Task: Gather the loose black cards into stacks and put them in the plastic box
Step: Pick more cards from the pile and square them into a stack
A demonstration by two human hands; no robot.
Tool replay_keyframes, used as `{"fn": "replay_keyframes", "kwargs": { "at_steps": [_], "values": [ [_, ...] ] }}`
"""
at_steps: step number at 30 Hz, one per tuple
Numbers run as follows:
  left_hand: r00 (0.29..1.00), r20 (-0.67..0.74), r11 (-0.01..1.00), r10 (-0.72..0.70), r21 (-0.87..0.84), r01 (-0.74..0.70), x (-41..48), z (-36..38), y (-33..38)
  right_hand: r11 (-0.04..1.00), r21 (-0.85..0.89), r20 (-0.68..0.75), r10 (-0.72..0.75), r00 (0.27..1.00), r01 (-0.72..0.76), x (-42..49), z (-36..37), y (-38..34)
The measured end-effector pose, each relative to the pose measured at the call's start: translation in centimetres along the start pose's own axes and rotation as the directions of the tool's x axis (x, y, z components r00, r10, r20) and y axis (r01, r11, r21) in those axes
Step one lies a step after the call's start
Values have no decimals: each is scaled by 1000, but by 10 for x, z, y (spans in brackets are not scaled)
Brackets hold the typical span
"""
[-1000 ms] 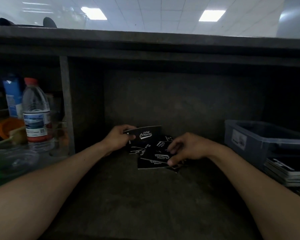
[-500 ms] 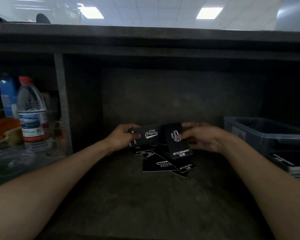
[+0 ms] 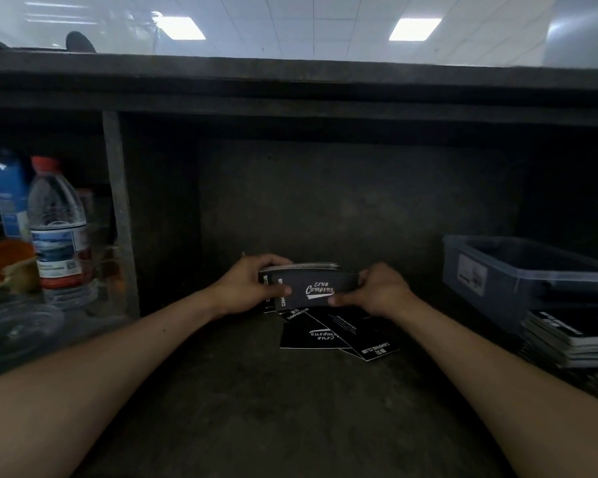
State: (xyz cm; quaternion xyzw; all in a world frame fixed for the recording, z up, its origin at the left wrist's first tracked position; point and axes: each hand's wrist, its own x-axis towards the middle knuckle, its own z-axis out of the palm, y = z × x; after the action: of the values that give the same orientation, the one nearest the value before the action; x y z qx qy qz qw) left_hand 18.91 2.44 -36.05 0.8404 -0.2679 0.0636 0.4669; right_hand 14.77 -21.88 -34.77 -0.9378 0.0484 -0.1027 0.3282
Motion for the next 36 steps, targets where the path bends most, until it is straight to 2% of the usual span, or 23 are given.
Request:
{"fn": "replay_keyframes", "kwargs": {
  "at_steps": [1,3,5,8,11,13,16,20,22,26,28,30,33,35,36],
  "values": [
    [1000,-21,1000,8,-9,-8,1,0,-1,995,-102,42,20,999,-15,-2,-6,-3],
    [998,-68,997,-5,-72,0,3,0,-2,982,-183,199,91,976,-54,-5,-20,-6],
    [993,-117,993,-17,-120,3,5,-2,-4,949,-315,355,132,925,-14,-13,-31,-11],
    [991,-130,995,-16,-97,4,5,-2,-7,930,-361,413,89,906,73,-20,-37,-18],
    [995,-95,998,-15,-57,10,4,1,-8,959,-273,450,56,891,77,-19,-36,-18],
    [996,-91,998,-19,-56,14,5,1,-7,983,-182,462,69,884,18,-17,-34,-16],
    [994,-95,994,-51,-104,41,6,2,-5,994,66,392,57,918,-90,-12,-35,-11],
    [995,-60,991,-80,-114,72,4,2,-3,872,454,229,81,970,-180,-3,-31,-8],
    [997,-22,991,-79,-113,76,3,0,-3,792,580,171,112,979,-193,-2,-24,-7],
    [996,41,980,-82,-176,88,3,-3,-2,688,702,159,98,982,-182,0,-5,-5],
    [993,88,979,-81,-177,96,1,-4,-1,642,749,198,25,980,-167,3,-2,-6],
    [994,78,988,-80,-123,89,-2,-3,2,625,762,263,-60,963,-169,5,-2,-8],
    [998,22,998,-59,-26,59,-3,0,3,674,720,339,-136,931,-164,5,-5,-7],
    [999,1,999,-46,-23,46,0,2,-1,813,579,353,-185,917,-58,2,-13,-4],
    [999,0,998,-43,-38,43,-1,3,-1,900,436,382,-218,898,33,-1,-19,-2]
  ]
}}
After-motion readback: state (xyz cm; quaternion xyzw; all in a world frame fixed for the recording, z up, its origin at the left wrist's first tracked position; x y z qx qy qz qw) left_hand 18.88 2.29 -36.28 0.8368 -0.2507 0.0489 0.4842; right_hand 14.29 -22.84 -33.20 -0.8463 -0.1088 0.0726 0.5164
